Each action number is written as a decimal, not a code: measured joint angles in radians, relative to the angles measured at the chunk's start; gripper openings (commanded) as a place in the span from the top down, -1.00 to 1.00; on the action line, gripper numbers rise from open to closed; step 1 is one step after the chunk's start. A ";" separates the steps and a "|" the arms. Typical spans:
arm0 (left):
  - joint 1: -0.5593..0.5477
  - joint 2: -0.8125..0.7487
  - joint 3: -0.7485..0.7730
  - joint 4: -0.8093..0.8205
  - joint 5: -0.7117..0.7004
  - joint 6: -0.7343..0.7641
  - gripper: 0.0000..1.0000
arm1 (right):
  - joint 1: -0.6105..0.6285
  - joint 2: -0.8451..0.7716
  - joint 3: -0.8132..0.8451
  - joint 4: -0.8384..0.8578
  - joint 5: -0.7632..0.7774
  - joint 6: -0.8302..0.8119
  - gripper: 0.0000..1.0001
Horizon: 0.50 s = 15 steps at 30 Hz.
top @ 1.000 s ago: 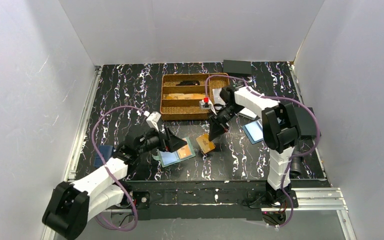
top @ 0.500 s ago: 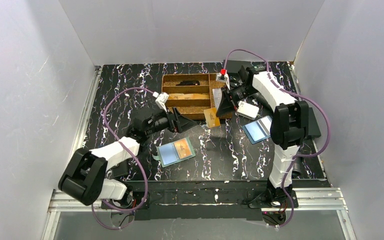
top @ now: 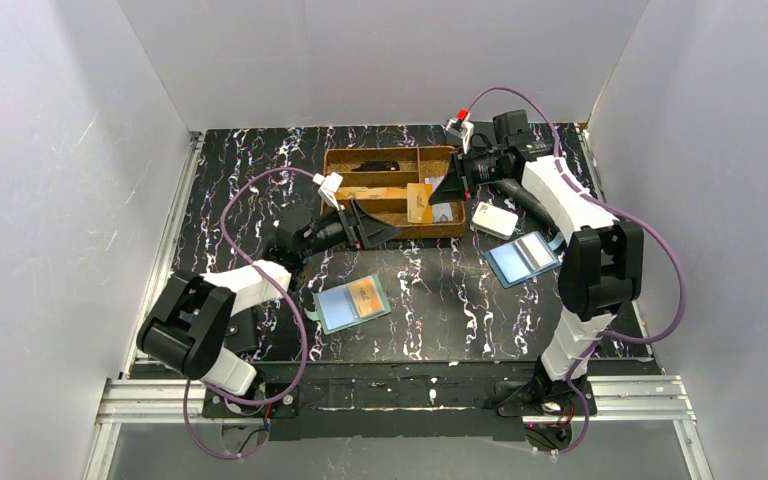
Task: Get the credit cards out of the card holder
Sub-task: Remove the credit card from the card holder.
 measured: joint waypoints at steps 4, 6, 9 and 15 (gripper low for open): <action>0.000 0.035 0.002 0.046 -0.002 -0.046 -0.96 | -0.009 -0.017 -0.069 0.148 -0.034 0.158 0.97; -0.001 0.056 0.003 0.066 -0.005 -0.074 -0.96 | -0.010 -0.017 -0.116 0.227 -0.049 0.242 0.97; -0.002 0.094 0.013 0.097 -0.008 -0.112 -0.86 | -0.010 -0.022 -0.193 0.341 -0.059 0.372 0.97; -0.011 0.153 0.048 0.158 -0.012 -0.182 -0.63 | -0.010 -0.055 -0.327 0.568 -0.074 0.598 0.97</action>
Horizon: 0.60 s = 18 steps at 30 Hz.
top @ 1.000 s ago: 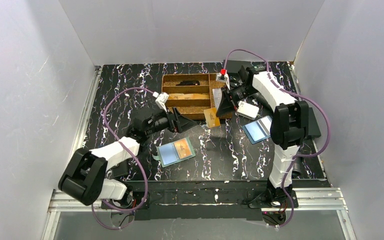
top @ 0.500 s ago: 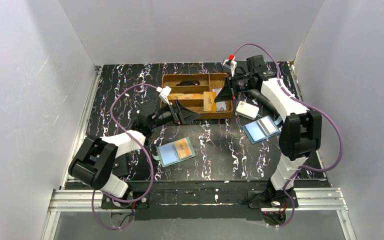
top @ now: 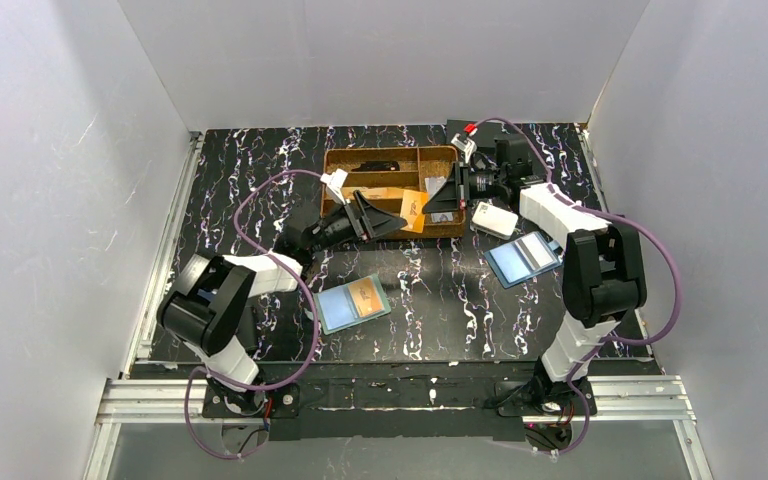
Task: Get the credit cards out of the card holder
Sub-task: Remove the credit card from the card holder.
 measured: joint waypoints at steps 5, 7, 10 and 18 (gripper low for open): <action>-0.005 0.025 0.010 0.026 -0.011 -0.035 -0.39 | 0.000 -0.016 -0.047 0.159 -0.018 0.137 0.97; -0.007 0.040 0.016 0.034 -0.013 -0.048 -0.34 | -0.001 -0.018 -0.063 0.212 -0.024 0.181 0.97; -0.011 0.067 0.029 0.043 -0.016 -0.065 -0.33 | -0.001 -0.020 -0.084 0.264 -0.030 0.230 0.97; -0.015 0.088 0.033 0.061 -0.023 -0.087 0.20 | 0.000 -0.021 -0.106 0.334 -0.033 0.290 0.97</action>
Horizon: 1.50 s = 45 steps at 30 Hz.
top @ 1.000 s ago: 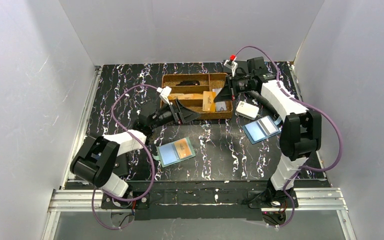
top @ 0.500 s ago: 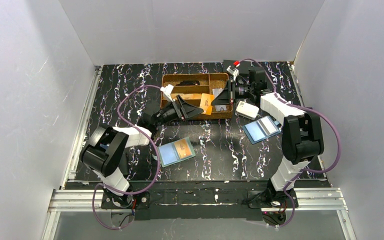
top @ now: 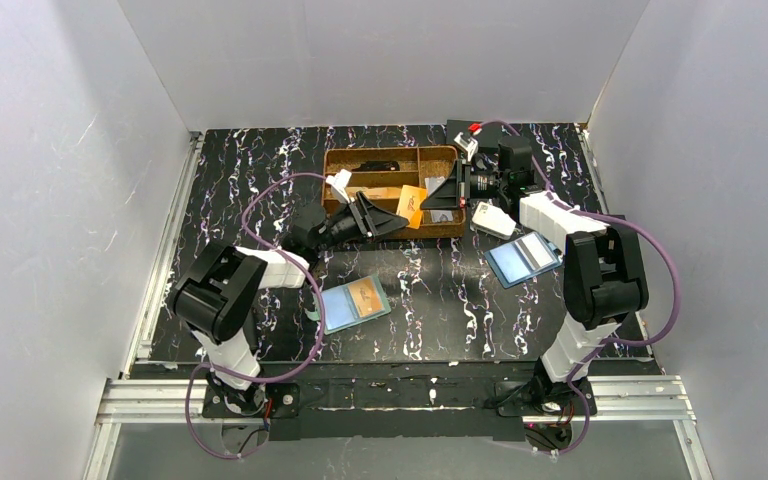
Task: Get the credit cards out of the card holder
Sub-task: Remove the credit card from the card holder, then place the credit card in the storage box.
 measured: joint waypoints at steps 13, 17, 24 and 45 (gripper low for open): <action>0.000 0.087 0.011 0.090 0.013 -0.034 1.00 | 0.000 -0.001 -0.049 0.044 0.008 0.016 0.93; 0.002 0.091 0.021 0.120 0.034 -0.036 1.00 | -0.006 -0.002 -0.053 0.046 0.007 0.014 0.20; 0.116 0.022 0.043 -0.156 0.224 0.196 1.00 | -0.005 -0.016 0.047 -0.314 0.066 -0.359 -0.41; 0.169 0.424 1.474 -2.222 -0.031 1.933 1.00 | -0.139 -0.155 -0.108 -0.688 0.072 -1.030 -0.50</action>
